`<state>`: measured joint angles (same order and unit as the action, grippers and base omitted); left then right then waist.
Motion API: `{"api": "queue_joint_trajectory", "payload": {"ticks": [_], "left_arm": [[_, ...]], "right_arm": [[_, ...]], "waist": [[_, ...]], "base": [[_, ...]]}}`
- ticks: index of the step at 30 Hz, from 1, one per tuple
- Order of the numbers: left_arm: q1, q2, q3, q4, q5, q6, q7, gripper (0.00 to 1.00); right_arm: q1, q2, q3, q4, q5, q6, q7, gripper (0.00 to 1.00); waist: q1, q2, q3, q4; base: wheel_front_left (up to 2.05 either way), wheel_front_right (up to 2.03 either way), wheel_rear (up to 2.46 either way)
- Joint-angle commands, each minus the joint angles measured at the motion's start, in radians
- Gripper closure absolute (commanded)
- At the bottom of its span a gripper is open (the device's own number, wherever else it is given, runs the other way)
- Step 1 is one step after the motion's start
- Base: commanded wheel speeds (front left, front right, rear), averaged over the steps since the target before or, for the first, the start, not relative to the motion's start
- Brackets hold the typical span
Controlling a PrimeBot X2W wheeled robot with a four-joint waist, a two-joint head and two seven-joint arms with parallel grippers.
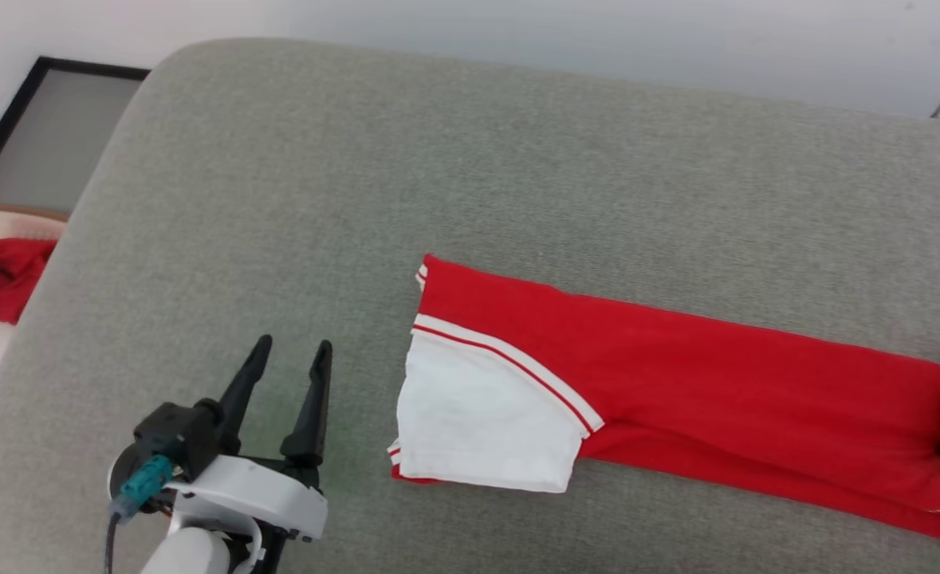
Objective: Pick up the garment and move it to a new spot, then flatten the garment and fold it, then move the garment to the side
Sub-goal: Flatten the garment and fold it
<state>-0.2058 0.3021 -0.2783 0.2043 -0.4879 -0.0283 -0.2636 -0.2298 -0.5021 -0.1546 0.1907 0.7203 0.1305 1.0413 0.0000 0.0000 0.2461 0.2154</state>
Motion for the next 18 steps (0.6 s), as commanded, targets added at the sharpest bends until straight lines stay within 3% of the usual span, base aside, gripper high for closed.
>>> {"api": "queue_joint_trajectory", "payload": {"ticks": [1, 8, 18], "left_arm": [[0.008, 0.002, 0.014, 0.001, 0.009, -0.008, -0.001, 0.00], [0.025, 0.010, 0.045, -0.010, 0.015, -0.017, -0.001, 0.00], [0.004, 0.039, 0.071, -0.041, 0.006, -0.023, 0.004, 0.00]], "right_arm": [[-0.001, 0.003, -0.005, 0.019, 0.001, 0.000, -0.021, 1.00], [-0.021, -0.036, -0.058, 0.032, -0.003, 0.000, -0.116, 1.00], [-0.050, -0.197, -0.209, 0.118, -0.066, 0.000, -0.235, 1.00]], "waist": [[0.0000, 0.0000, -0.006, -0.022], [0.0000, 0.0000, 0.002, -0.085], [0.0000, 0.0000, 0.067, -0.172]], "base": [[0.00, 0.00, 0.00], [0.00, 0.00, 0.00], [0.00, 0.00, 0.00]]}}
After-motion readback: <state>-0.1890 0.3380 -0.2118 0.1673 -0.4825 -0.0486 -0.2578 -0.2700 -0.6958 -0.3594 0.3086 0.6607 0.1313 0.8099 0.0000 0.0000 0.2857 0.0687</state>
